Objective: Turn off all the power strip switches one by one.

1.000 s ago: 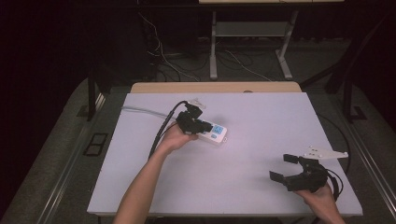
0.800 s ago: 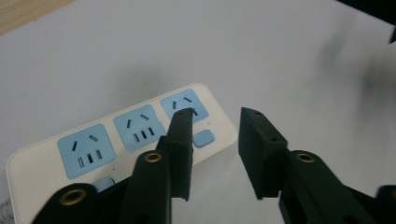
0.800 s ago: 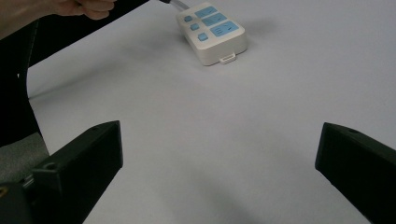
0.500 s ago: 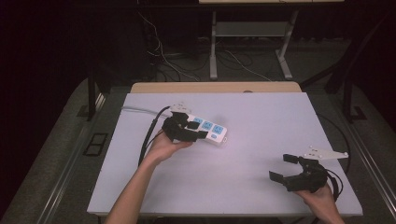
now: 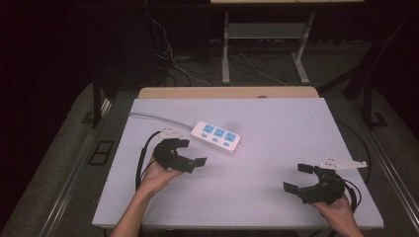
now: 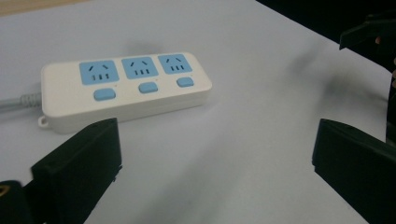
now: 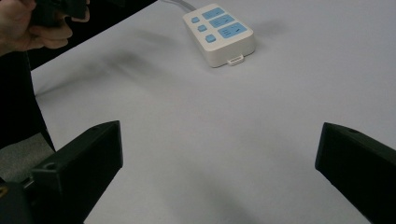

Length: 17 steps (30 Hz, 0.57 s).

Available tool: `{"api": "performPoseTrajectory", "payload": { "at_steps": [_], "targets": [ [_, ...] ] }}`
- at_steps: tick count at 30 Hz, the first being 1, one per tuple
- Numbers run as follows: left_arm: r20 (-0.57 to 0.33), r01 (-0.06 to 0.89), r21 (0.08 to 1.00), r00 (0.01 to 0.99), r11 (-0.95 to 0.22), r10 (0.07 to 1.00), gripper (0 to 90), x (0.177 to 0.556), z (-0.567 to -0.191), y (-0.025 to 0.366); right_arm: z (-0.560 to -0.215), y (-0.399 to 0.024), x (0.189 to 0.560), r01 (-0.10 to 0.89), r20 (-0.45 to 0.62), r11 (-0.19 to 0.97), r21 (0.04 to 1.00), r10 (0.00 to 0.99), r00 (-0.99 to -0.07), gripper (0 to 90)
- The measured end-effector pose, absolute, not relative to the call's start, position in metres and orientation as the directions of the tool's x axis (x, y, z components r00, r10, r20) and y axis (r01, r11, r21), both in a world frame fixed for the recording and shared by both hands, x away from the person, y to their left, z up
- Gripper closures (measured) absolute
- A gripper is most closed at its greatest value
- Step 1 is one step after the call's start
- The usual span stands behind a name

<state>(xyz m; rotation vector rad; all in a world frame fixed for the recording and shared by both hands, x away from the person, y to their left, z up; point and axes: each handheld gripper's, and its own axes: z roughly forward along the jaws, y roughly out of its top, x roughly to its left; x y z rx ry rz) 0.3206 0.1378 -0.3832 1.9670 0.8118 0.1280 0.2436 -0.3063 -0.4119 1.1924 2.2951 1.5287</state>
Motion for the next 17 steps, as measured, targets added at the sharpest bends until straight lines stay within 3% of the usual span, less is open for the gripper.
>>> {"api": "performPoseTrajectory", "payload": {
  "at_steps": [17],
  "targets": [
    [-0.265,0.489,0.846,0.731,-0.212,0.629,0.0,0.261,-0.414,0.180,-0.414,-0.303,0.238,0.543,0.308,0.177,0.821,0.663,-0.682,0.6]
  ]
}}
